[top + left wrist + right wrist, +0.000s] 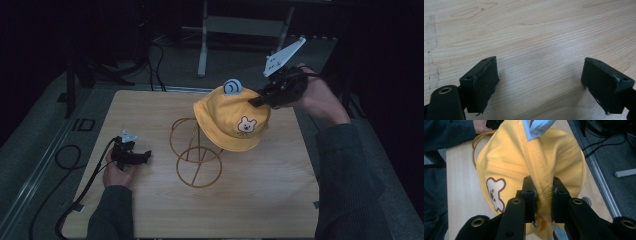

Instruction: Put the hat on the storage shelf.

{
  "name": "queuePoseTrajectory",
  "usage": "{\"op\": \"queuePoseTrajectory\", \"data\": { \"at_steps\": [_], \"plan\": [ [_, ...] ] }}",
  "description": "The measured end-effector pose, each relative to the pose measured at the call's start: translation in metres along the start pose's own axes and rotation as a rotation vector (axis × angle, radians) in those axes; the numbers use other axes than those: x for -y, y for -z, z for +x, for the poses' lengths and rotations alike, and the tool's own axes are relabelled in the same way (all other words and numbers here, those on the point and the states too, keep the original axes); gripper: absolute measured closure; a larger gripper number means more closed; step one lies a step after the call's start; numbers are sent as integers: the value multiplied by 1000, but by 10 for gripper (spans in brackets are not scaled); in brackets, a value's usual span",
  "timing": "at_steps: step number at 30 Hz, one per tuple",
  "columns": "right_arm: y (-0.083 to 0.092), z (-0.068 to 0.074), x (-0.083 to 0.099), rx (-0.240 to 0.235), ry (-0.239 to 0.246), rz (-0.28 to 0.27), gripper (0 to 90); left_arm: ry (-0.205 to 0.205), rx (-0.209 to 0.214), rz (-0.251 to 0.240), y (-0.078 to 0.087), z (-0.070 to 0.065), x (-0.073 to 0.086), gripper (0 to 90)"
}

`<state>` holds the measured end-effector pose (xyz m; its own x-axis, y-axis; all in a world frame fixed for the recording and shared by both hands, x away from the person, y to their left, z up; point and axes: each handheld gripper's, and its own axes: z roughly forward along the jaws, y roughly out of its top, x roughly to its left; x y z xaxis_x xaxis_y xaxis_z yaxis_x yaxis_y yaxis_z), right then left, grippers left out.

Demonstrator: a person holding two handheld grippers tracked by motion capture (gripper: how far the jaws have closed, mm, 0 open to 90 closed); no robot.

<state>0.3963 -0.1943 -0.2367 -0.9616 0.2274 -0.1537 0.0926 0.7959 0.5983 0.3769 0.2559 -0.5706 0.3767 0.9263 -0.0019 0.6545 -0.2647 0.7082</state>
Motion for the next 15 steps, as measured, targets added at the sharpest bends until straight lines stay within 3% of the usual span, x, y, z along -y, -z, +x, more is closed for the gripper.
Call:
{"op": "queuePoseTrajectory", "data": {
  "at_steps": [15],
  "plan": [
    [-8, 3, -24, 7, 30, 59, 769, -2, 2, 0, 0, 0, 0, 140]
  ]
}}
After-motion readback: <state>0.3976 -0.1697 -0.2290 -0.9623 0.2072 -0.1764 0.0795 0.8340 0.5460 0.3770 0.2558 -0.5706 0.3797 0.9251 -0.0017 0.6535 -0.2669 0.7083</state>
